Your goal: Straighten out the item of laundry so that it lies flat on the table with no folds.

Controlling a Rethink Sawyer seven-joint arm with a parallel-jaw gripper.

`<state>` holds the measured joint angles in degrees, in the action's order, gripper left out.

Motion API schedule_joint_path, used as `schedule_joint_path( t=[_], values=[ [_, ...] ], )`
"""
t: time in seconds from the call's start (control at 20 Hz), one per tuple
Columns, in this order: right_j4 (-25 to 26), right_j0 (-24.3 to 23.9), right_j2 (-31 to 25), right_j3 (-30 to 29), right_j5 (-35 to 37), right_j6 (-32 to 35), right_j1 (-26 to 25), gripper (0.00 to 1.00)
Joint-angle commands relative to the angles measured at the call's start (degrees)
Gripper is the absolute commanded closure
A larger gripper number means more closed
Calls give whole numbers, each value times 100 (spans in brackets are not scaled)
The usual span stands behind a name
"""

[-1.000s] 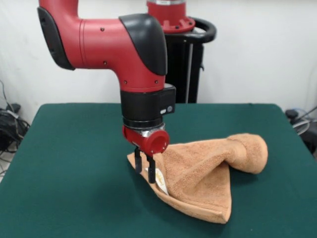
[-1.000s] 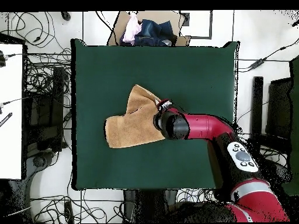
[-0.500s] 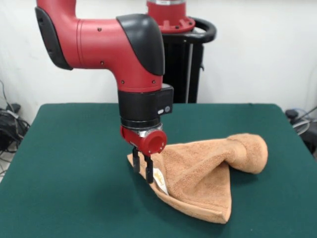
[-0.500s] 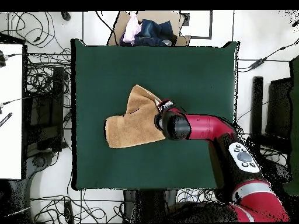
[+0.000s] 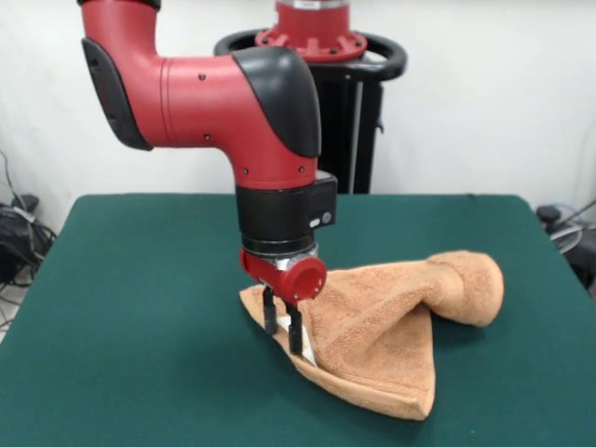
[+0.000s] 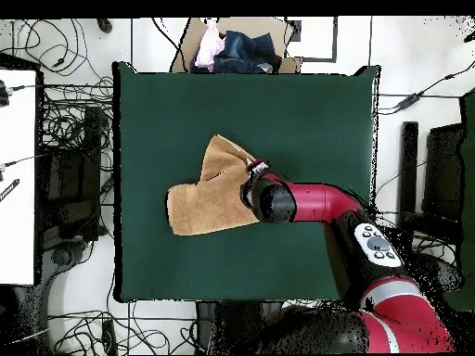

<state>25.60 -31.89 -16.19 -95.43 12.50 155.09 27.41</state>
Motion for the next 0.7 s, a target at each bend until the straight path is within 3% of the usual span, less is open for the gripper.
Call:
schedule_joint_path(
  t=[0.05, 0.2, 0.3, 0.45, 0.6, 0.7],
  values=[
    [-488, 89, 294, -12, 152, 633, -210, 0],
    [-946, -42, 217, -169, 582, 785, -201, 0],
    [-1032, -217, 99, -126, 834, 468, -253, 0],
    [248, -530, -199, 583, 849, -1582, -489, 0],
    [1354, -958, -1014, 989, 922, -3404, -524, 0],
    [1758, -1231, -1683, 1245, 1466, -4779, -561, 0]
  ],
)
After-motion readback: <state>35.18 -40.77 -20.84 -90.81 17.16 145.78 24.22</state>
